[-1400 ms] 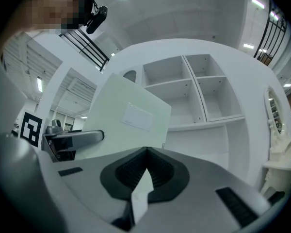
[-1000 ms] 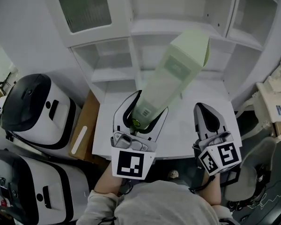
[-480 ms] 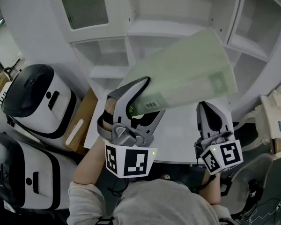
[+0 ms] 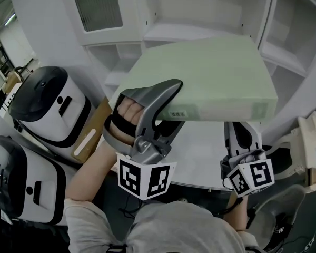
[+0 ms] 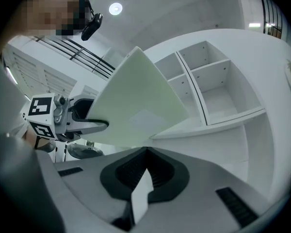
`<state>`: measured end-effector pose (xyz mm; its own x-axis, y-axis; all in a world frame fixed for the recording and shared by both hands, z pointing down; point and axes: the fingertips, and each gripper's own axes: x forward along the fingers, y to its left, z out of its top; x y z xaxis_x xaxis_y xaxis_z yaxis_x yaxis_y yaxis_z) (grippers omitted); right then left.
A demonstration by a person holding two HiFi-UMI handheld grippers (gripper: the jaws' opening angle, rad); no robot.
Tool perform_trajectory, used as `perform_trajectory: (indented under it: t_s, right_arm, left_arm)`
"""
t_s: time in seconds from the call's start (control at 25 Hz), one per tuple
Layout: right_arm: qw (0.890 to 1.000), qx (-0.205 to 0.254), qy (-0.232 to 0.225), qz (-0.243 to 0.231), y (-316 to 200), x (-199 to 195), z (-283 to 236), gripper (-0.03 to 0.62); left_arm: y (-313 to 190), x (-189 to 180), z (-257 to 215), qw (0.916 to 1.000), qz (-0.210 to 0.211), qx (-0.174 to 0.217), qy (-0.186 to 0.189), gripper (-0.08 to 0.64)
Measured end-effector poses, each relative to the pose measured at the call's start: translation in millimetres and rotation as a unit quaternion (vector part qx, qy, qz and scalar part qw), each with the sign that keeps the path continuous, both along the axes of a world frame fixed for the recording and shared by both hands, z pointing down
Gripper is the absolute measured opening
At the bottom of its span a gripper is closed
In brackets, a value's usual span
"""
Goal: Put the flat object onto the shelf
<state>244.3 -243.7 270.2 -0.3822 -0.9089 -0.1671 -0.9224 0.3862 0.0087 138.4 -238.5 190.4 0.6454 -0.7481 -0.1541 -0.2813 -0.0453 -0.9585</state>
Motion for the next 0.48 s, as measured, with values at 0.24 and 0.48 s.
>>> perform_trajectory:
  t_s: [0.24,0.48]
  right_arm:
    - [1.0,0.003,-0.008,-0.004,1,11,-1,0.005]
    - [1.0,0.004,-0.012,-0.004,4,21,-1,0.005]
  left_arm:
    - [1,11,-12,0.9983,-0.016,0.039,-0.04,0.29]
    - [-11,22,-22,0.9955,-0.024,0.059,-0.07,0.29]
